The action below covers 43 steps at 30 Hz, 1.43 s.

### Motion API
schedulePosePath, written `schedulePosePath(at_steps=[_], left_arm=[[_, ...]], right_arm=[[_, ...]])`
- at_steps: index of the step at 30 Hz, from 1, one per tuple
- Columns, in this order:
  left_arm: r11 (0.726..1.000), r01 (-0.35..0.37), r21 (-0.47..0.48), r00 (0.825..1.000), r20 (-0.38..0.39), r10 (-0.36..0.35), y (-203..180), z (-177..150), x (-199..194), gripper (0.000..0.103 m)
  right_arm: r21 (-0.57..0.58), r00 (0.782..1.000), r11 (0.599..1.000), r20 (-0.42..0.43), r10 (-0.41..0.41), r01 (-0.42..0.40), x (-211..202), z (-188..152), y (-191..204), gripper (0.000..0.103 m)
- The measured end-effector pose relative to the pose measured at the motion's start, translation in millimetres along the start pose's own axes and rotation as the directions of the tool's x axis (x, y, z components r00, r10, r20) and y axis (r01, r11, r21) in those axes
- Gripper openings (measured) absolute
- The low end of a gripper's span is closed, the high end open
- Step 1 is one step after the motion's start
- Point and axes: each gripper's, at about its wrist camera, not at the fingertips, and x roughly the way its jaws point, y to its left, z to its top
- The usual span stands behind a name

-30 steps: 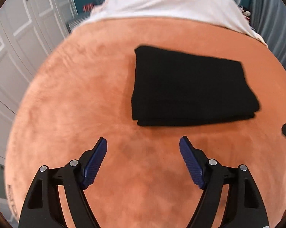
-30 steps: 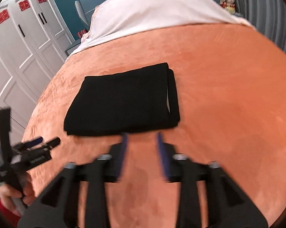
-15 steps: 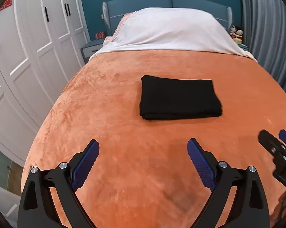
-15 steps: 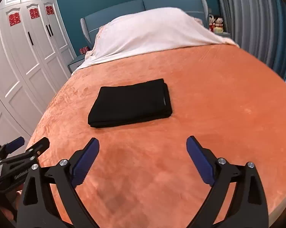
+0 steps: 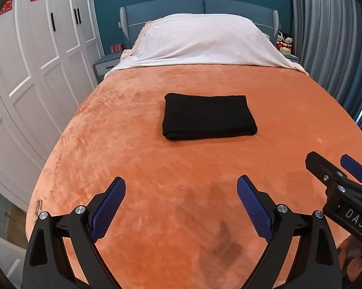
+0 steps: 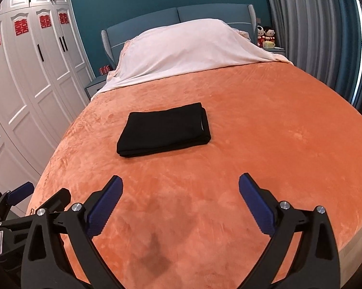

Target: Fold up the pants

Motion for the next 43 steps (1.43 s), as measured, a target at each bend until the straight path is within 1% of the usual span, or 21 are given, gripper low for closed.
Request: schedulePosePath(at_steps=[2, 5, 19, 25, 27, 29, 32, 35, 38, 41, 43], left_arm=[[1.0, 0.014, -0.008, 1.0, -0.012, -0.014, 1.1, 0.1, -0.3, 0.092], [1.0, 0.015, -0.018, 1.0, -0.026, -0.015, 1.7, 0.2, 0.5, 0.092], [1.0, -0.008, -0.026, 1.0, -0.022, 0.008, 2.7, -5.1, 2.3, 0.092], [0.999, 0.016, -0.028, 1.0, -0.004, -0.016, 4.9, -7.9, -1.8, 0.092], [0.999, 0.024, -0.026, 1.0, -0.019, -0.025, 4.4, -10.0, -1.5, 0.092], [1.0, 0.017, -0.012, 1.0, -0.021, -0.018, 2.2, -11.0, -1.6, 0.092], [1.0, -0.003, -0.006, 1.0, -0.006, 0.003, 0.0, -12.8, -4.4, 0.092], [1.0, -0.001, 0.008, 1.0, -0.001, 0.001, -3.0, -14.8, -7.8, 0.092], [0.999, -0.039, 0.004, 0.999, -0.01, 0.04, -3.1, -15.7, -10.9, 0.092], [0.999, -0.038, 0.024, 0.999, -0.016, 0.038, -5.0, -18.2, -12.0, 0.092], [0.999, -0.043, 0.02, 0.999, -0.023, 0.043, -4.6, -20.1, -12.1, 0.092]], right_arm=[[-0.005, 1.0, 1.0, 0.0, 0.001, -0.001, -2.8, -1.0, 0.5, 0.095], [-0.011, 1.0, 1.0, 0.005, 0.002, -0.002, -6.8, -3.2, 1.5, 0.095], [-0.014, 1.0, 1.0, 0.005, -0.005, 0.005, -12.7, -7.1, 0.7, 0.095], [-0.021, 1.0, 1.0, 0.005, -0.001, 0.001, -13.8, -7.6, 0.8, 0.095], [-0.025, 1.0, 1.0, 0.006, 0.002, -0.002, -14.3, -7.3, 0.0, 0.095], [-0.027, 1.0, 1.0, 0.004, 0.004, -0.004, -14.8, -8.6, -0.6, 0.095], [-0.031, 1.0, 1.0, 0.0, 0.007, -0.007, -15.3, -9.7, -2.0, 0.095], [-0.032, 1.0, 0.999, -0.003, 0.005, -0.005, -16.3, -11.2, -3.3, 0.095], [-0.03, 1.0, 1.0, -0.006, 0.006, -0.006, -17.3, -11.1, -5.2, 0.095], [-0.028, 1.0, 1.0, -0.008, 0.005, -0.005, -18.7, -12.3, -6.7, 0.095], [-0.032, 1.0, 0.999, -0.008, 0.004, -0.005, -18.3, -12.1, -6.4, 0.095]])
